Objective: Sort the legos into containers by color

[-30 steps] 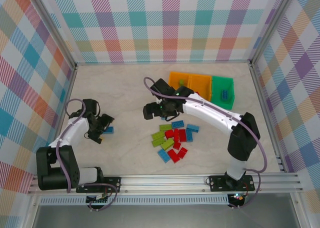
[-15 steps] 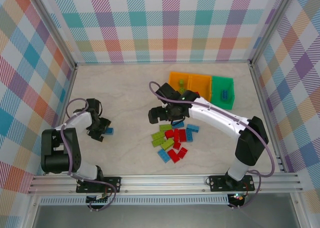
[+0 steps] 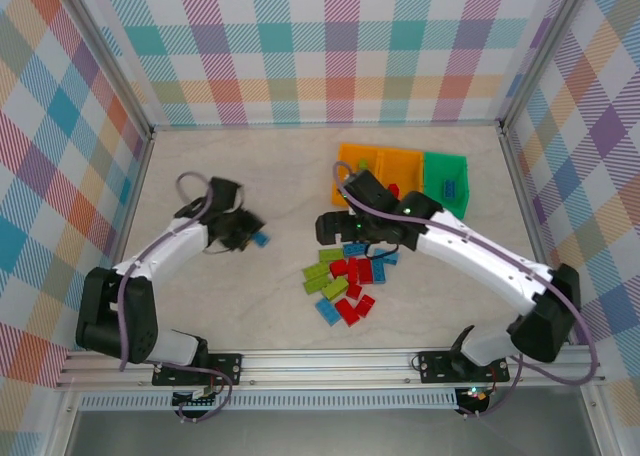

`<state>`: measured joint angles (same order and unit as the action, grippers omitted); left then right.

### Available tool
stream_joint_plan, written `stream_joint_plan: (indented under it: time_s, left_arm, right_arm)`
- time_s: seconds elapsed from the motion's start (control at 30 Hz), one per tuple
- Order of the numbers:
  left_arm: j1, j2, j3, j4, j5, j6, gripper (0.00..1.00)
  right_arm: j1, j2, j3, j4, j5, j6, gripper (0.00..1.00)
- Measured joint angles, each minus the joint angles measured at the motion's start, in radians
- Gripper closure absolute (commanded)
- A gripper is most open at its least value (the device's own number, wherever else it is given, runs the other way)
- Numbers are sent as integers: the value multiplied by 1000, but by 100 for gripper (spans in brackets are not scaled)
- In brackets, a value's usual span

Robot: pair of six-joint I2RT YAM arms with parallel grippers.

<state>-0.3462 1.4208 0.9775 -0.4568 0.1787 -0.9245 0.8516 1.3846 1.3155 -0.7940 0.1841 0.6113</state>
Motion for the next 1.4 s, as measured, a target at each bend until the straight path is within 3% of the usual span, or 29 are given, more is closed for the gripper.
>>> stream_joint_plan:
  time_s: [0.13, 0.27, 0.6, 0.83, 1.03, 1.17, 1.4]
  left_arm:
    - [-240, 129, 284, 81, -15, 41, 64]
    - [-363, 327, 508, 123, -21, 71, 66]
    - [-515, 887, 1180, 93, -61, 166, 65]
    - [-565, 1178, 1566, 98, -145, 287, 64]
    - [-555, 1308, 1670, 193, -200, 329, 51]
    - [-547, 1353, 1704, 233, -218, 342, 28]
    - [-541, 1319, 1695, 220, -188, 346, 29]
  right_arm:
    - [-88, -157, -111, -5, 63, 62, 3]
    - [-170, -331, -202, -31, 130, 121, 3]
    - [-212, -573, -325, -109, 231, 241, 3]
    - [-212, -666, -386, -154, 239, 298, 3]
    - [-212, -667, -386, -178, 238, 297, 2]
    - [-212, -681, -386, -189, 230, 298, 2]
    - [-212, -689, -386, -195, 227, 298, 1]
